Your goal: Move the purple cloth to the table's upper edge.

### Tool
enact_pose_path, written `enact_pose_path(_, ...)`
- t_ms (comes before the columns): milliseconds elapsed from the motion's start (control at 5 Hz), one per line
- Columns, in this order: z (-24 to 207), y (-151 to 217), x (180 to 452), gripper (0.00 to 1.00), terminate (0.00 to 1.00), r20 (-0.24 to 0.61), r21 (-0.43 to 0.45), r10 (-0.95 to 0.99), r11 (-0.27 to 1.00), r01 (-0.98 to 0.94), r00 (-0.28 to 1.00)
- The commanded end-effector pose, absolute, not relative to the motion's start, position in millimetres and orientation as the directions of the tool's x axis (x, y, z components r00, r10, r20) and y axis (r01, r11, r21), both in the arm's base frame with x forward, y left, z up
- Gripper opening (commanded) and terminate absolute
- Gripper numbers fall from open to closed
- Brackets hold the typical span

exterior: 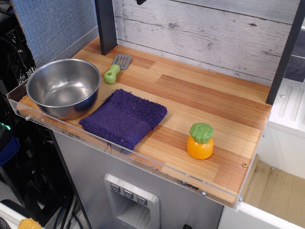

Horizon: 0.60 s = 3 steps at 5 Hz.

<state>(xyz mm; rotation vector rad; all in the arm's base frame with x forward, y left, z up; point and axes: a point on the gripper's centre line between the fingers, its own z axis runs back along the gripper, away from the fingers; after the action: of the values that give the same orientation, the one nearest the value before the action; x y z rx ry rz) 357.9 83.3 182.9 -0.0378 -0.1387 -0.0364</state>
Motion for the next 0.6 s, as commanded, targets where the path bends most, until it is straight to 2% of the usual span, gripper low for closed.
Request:
enact_pose_path(0, 183, 83, 358, 1.00, 0.00, 0.139, -0.035, -0.034, 0.999, 0.039, 0.990)
enact_pose_path(200, 172, 73, 357, 1.00, 0.00, 0.167, -0.031, -0.040, 0.998, 0.046, 0.985)
enact_pose_path(400, 172, 58, 347, 1.00, 0.00, 0.207, -0.034, -0.087, 0.995, 0.096, 0.974)
